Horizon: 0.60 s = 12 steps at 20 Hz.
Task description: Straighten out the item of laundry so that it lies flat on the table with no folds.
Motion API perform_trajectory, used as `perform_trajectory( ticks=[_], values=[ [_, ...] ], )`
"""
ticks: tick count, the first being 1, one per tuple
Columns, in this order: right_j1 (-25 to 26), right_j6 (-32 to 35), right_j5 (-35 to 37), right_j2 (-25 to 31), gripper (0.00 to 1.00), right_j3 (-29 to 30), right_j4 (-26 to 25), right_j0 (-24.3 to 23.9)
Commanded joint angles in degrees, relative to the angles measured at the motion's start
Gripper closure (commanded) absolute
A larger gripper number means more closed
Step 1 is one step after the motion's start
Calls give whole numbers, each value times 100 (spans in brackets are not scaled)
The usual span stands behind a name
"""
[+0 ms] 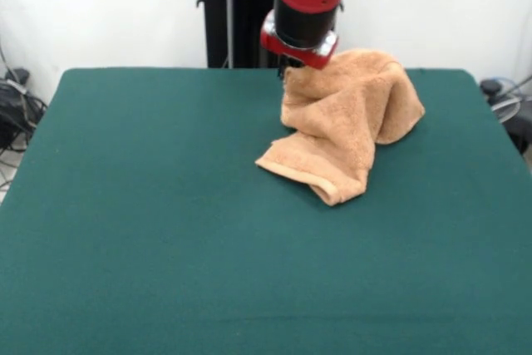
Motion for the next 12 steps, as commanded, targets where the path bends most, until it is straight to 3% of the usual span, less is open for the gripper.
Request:
perform_trajectory(
  ticks=[1, 12],
  values=[
    [288, -294, -127, 707, 100, 50, -553, -566],
    [622, -615, -201, 1138, 100, -354, -1459, -1604]
  ],
)
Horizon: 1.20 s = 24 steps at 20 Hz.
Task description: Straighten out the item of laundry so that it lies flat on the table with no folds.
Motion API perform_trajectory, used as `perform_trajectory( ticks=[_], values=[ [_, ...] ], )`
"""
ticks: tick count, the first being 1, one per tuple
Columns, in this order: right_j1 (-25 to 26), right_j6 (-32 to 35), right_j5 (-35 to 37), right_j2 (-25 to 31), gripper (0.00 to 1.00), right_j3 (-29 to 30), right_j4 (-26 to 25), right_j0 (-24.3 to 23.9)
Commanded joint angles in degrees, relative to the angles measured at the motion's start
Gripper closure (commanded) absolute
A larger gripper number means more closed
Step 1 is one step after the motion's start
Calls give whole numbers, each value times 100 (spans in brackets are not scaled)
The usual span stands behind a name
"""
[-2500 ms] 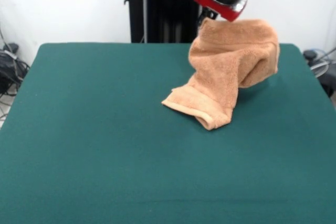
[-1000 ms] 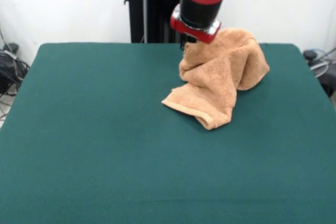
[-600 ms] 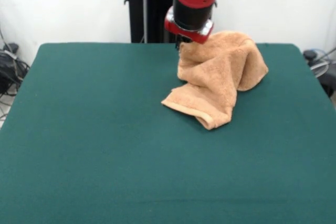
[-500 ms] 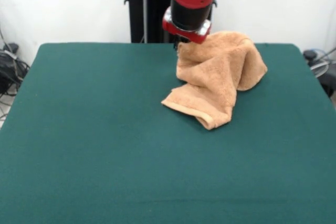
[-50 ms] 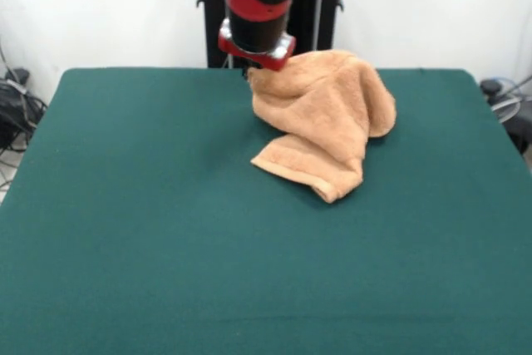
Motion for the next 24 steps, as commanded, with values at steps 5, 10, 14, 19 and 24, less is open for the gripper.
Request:
perform_trajectory(
  ticks=[5, 10, 14, 19, 24],
  values=[
    [641, -689, -52, 993, 100, -689, -994, -839],
    [843, -785, 166, 1162, 100, -1163, -1314, -1052],
    [829, -783, 375, 1276, 100, -1337, -1510, -1138],
    [863, -778, 516, 1376, 100, -1521, -1718, -1234],
    [938, -766, 614, 1476, 100, -1711, -1896, -1337]
  ],
)
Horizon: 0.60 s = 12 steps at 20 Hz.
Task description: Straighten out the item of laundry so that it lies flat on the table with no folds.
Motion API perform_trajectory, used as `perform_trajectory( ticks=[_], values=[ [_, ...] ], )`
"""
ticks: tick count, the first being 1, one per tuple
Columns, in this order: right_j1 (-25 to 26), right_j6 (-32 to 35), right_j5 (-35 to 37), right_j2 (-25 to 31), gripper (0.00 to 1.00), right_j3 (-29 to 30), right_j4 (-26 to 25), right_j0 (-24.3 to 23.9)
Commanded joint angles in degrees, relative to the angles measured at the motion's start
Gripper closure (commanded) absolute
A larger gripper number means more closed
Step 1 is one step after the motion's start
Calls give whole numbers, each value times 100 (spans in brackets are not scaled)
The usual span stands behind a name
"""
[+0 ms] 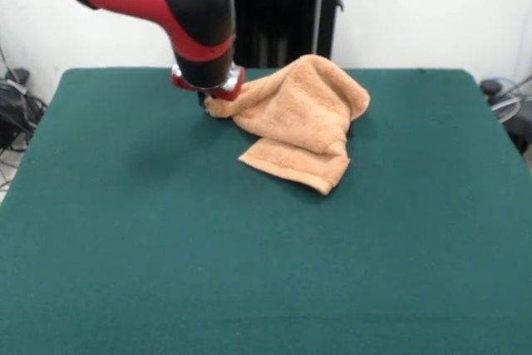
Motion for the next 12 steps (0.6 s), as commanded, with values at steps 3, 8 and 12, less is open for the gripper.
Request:
perform_trajectory(
  ticks=[3, 8, 12],
  values=[
    [287, -732, 375, 692, 100, -845, -450, -115],
    [154, -764, 748, 798, 100, -1002, -507, -149],
    [111, -989, 1038, 876, 100, -1221, -571, -231]
  ],
)
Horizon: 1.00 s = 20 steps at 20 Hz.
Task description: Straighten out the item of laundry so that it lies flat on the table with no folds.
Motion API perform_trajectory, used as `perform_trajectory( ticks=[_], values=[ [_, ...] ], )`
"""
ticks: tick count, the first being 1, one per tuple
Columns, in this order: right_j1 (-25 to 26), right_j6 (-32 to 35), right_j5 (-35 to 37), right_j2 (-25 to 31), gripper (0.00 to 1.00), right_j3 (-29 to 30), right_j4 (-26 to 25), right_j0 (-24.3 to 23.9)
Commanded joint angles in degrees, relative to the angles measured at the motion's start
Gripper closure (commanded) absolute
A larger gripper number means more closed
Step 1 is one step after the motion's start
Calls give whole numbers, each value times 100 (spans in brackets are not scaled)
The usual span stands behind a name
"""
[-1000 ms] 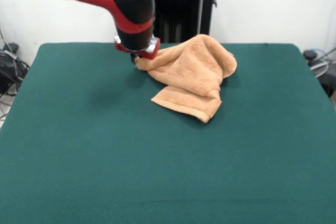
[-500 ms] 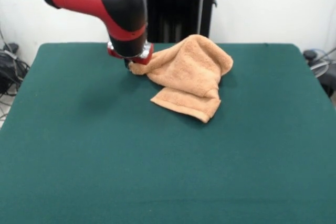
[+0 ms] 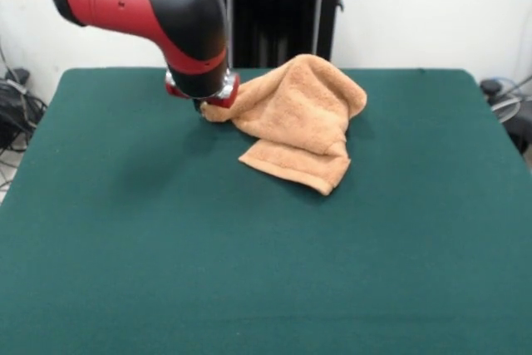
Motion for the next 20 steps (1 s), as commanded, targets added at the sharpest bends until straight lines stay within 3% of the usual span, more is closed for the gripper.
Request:
perform_trajectory(
  ticks=[1, 10, 20],
  values=[
    [106, -1051, 342, 659, 100, -858, -385, -181],
    [418, -1700, 661, 1057, 100, -1606, -778, -722],
    [793, -2143, 1084, 1306, 100, -2514, -955, -817]
  ],
)
